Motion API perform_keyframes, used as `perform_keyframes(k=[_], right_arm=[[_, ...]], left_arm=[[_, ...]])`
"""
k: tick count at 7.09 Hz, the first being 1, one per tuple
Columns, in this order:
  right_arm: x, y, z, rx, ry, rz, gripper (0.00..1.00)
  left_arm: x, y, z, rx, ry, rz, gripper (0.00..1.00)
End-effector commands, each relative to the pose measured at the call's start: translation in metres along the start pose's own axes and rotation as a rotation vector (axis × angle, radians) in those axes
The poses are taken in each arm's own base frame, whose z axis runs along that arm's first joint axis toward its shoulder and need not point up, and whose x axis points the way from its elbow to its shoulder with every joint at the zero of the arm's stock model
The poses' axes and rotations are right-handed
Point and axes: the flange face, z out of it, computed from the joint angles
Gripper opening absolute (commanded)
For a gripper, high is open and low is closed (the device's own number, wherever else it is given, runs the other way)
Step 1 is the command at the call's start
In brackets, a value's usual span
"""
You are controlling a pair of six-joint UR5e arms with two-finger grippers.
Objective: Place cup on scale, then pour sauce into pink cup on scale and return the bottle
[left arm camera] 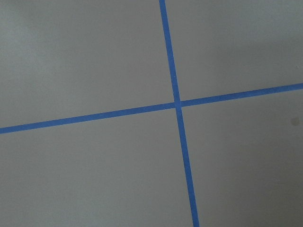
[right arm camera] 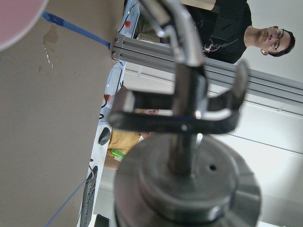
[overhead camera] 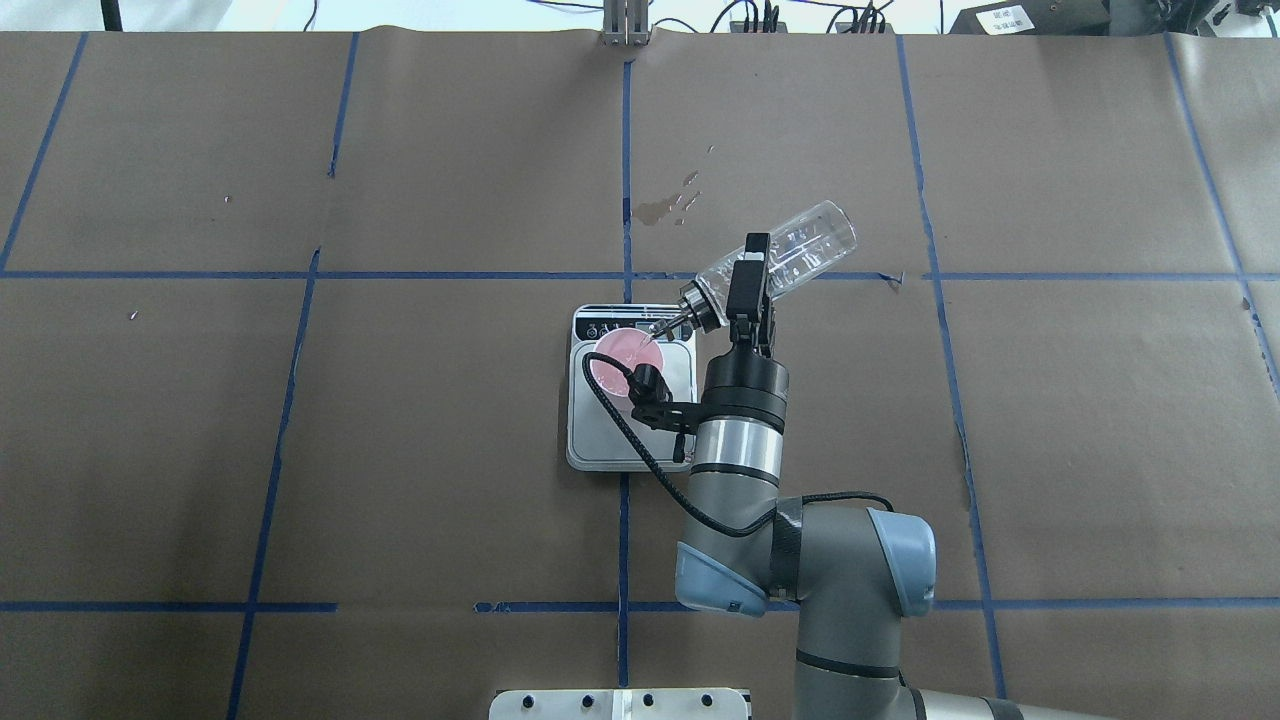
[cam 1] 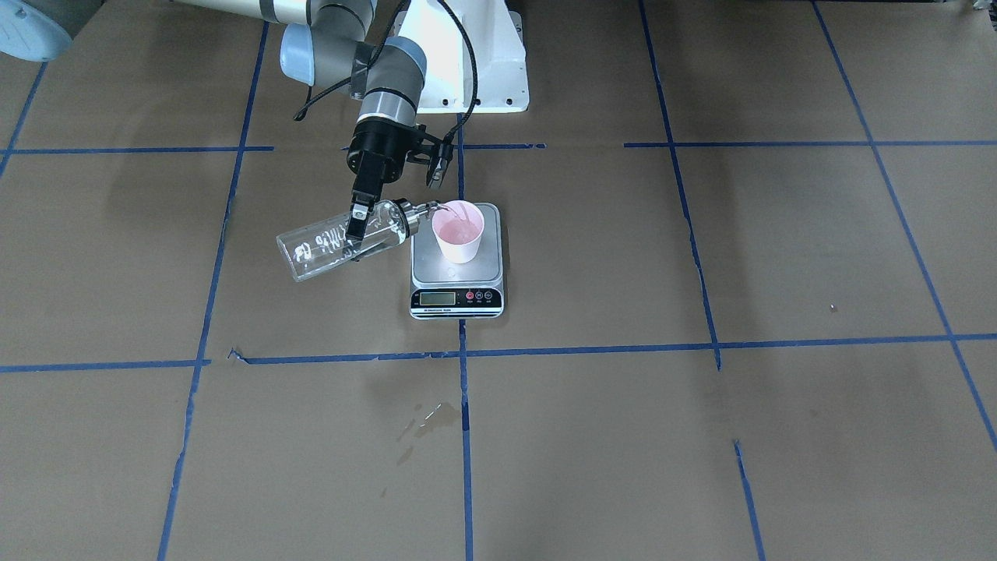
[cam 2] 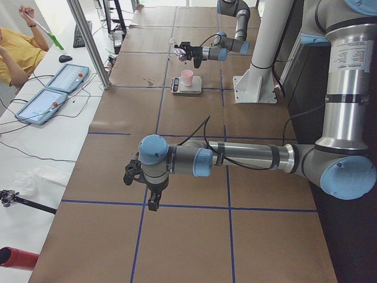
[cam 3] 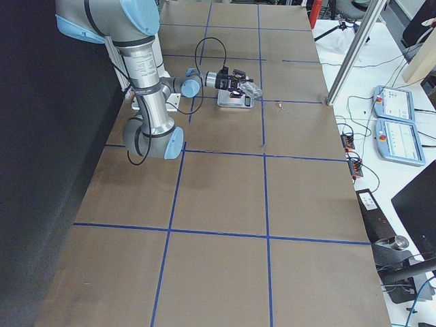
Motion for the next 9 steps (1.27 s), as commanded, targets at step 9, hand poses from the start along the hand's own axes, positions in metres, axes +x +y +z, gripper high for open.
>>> perform_keyframes(k=[9], right_arm=[[0.0068,-0.0016,0.0004,0.012,-0.058,0.105,0.00]], left_arm=[[0.0004,-0.0002,-0.0004,0.001,0.000,0.001,1.00]])
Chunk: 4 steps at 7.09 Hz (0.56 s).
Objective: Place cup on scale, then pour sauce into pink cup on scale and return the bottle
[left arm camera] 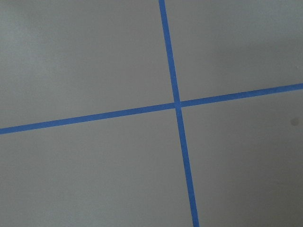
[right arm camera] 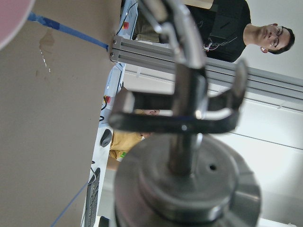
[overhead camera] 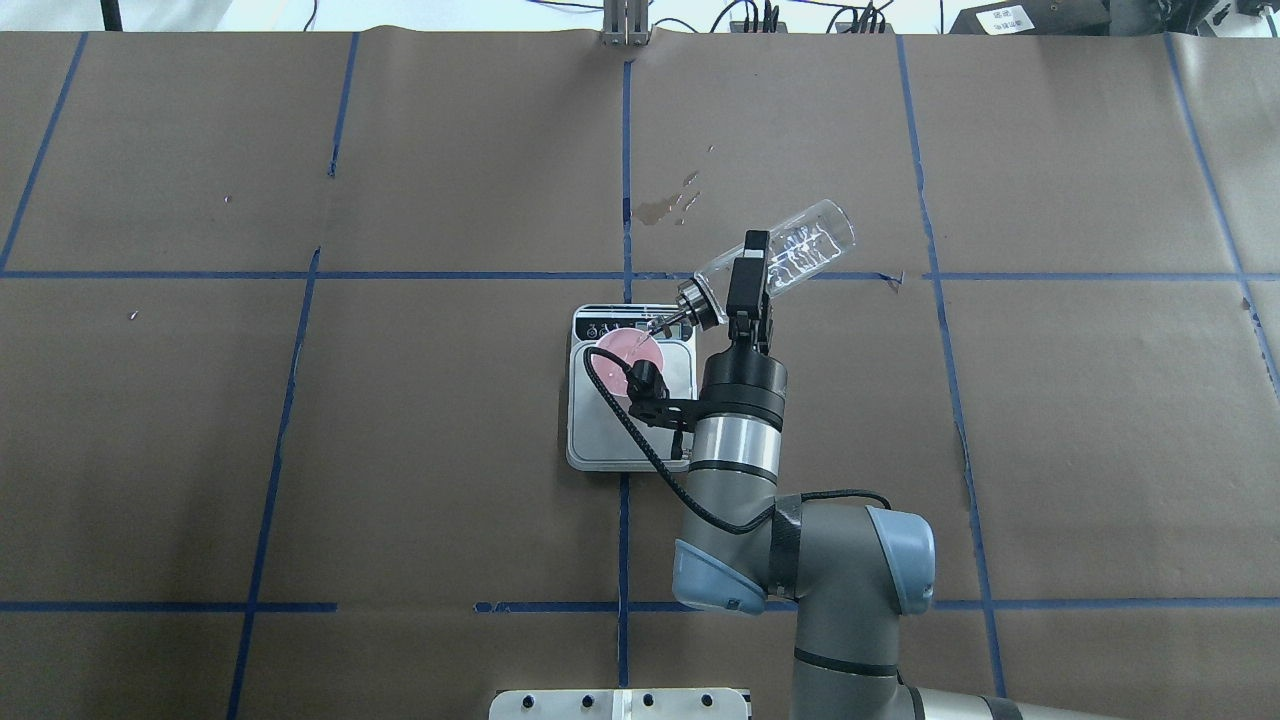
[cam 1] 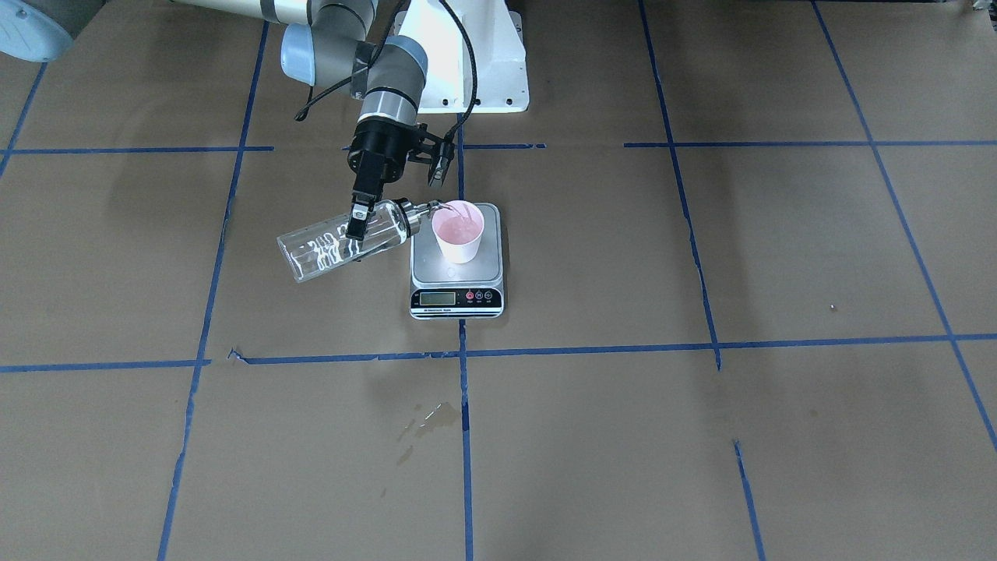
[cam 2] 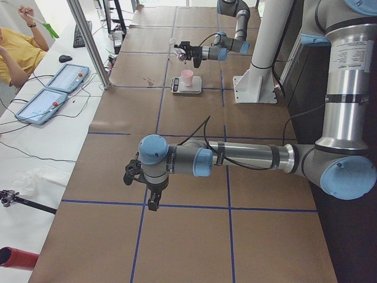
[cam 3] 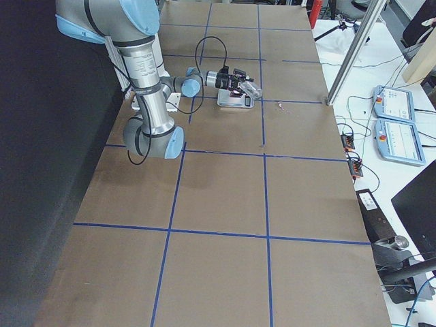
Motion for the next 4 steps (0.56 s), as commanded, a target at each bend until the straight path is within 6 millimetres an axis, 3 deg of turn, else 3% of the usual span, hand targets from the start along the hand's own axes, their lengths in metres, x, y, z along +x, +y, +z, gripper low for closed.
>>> perform_keyframes(k=[1,4], right_arm=[[0.0053,0.0017,-0.0008,0.027,-0.065,0.142,0.00],[0.0094,0.0071,-0.0004,0.079,-0.174,0.402,0.00]], left_arm=[[0.0000,0.0000,0.0000,0.000,0.000,0.000,1.00],[0.0001,0.0006,0.0000,0.000,0.000,0.000,1.00]])
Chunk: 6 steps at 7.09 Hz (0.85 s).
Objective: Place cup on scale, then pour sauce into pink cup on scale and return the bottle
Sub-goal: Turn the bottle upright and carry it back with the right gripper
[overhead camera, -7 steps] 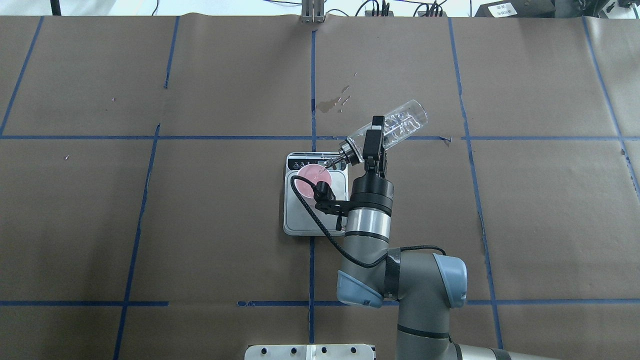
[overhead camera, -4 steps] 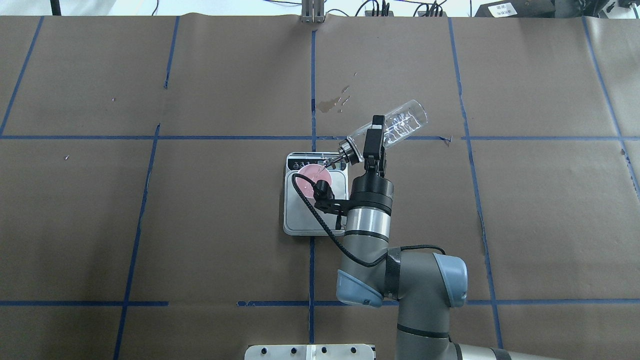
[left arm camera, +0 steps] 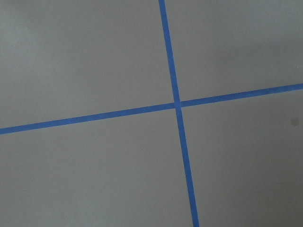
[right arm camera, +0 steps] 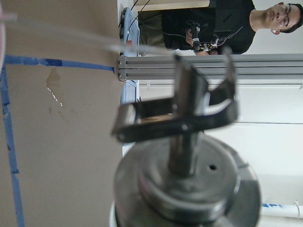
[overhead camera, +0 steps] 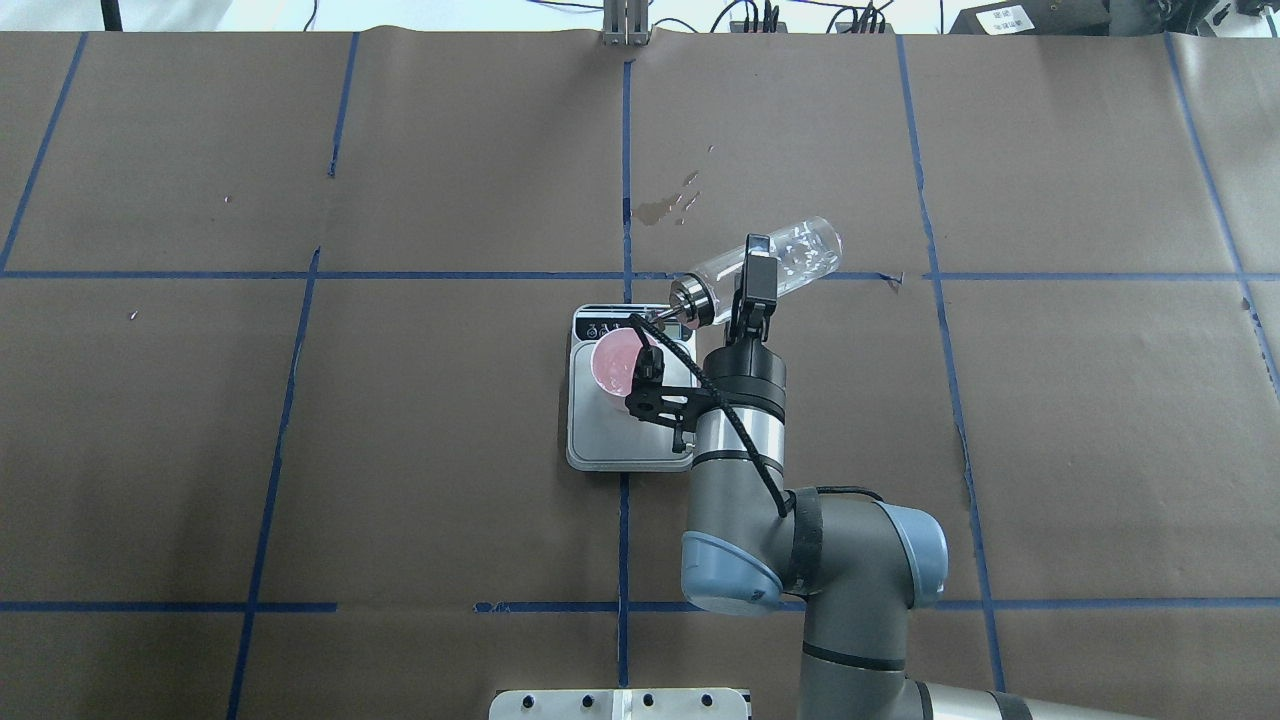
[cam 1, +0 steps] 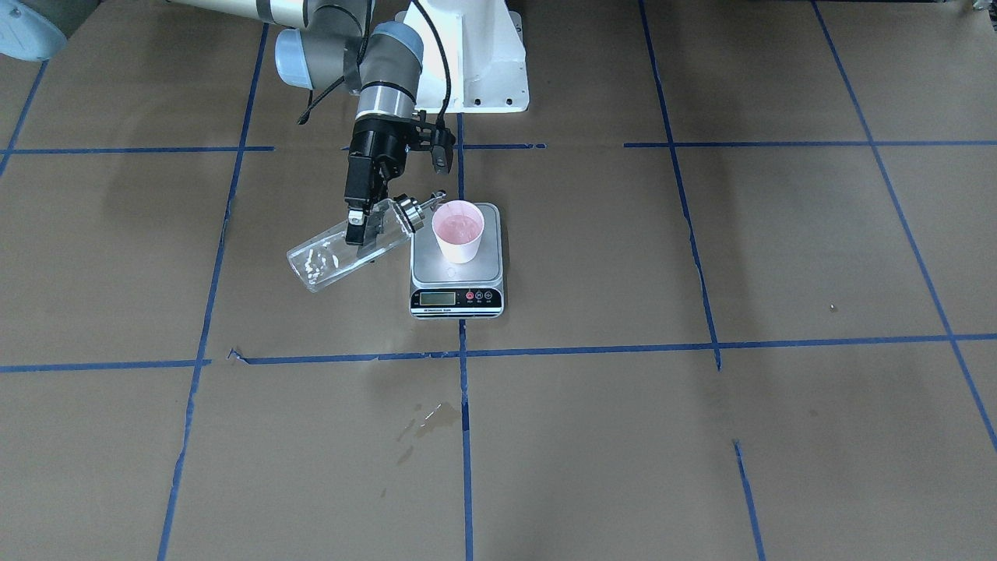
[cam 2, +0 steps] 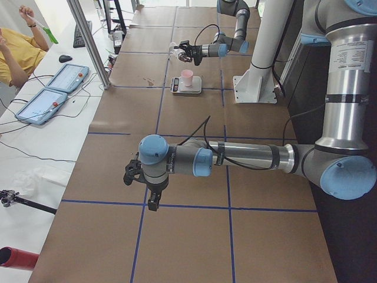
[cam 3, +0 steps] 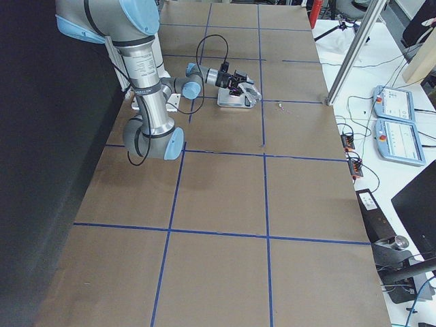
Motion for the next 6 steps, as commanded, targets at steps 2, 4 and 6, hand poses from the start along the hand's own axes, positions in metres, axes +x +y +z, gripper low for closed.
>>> perform_keyframes(k=[2,4,6], right_arm=[[-0.010,0.016,0.001,0.006,-0.081,0.415,0.00],[-0.016,0.024,-0.002,-0.064,-0.226,0.813,0.00],[0.059,0.020,-0.013,-0.062,-0.276,1.188,0.00]], left_arm=[[0.000,0.000,0.000,0.001,0.000,0.002,1.00],[0.001,-0.001,-0.002,0.003,0.000,0.005,1.00],[0.002,-0.001,-0.002,0.004,0.000,0.006,1.00]])
